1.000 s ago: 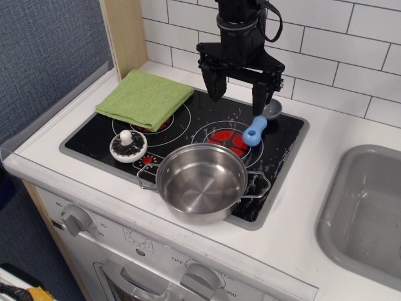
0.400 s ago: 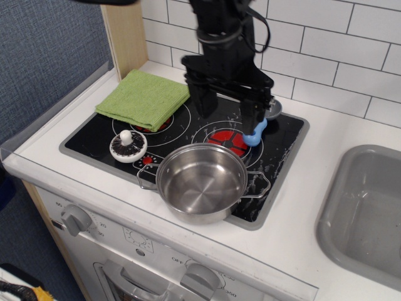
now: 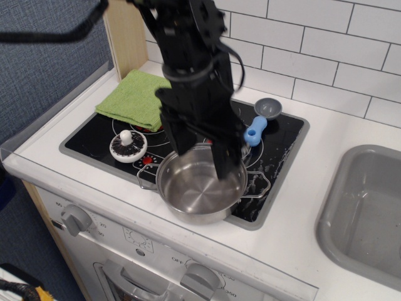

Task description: Move the pot and place on green towel

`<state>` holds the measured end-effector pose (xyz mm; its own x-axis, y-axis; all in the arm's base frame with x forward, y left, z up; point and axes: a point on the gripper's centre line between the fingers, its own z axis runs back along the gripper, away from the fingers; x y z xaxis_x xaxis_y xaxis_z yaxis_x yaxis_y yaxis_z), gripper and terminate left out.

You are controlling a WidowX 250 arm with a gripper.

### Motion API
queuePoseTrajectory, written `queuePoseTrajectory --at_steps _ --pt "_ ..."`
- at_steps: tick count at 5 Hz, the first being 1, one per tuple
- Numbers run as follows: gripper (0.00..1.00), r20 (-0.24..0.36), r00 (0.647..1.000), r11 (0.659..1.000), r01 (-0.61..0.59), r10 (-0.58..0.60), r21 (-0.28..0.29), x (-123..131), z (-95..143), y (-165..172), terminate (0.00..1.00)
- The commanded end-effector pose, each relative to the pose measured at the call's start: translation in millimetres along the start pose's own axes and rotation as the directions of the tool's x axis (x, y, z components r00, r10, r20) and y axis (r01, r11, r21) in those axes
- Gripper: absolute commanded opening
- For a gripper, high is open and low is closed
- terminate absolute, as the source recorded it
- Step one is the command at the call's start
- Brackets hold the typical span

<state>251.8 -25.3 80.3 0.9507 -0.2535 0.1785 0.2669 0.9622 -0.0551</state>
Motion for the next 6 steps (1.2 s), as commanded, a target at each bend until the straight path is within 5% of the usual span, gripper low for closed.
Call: queuePoseTrajectory --at_steps 1,5,6 --pt "1.0 -0.074 0.987 0.989 0.145 -0.143 0.016 -11.7 -26.9 -30.1 0.0" --pt "1.0 -0.142 0.982 0.98 0.144 -0.125 0.137 -3.2 -72.8 -39.5 0.0" --pt "0.0 -0.136 0.985 0.982 0.122 -0.102 0.144 -4.2 -75.6 -36.6 0.0"
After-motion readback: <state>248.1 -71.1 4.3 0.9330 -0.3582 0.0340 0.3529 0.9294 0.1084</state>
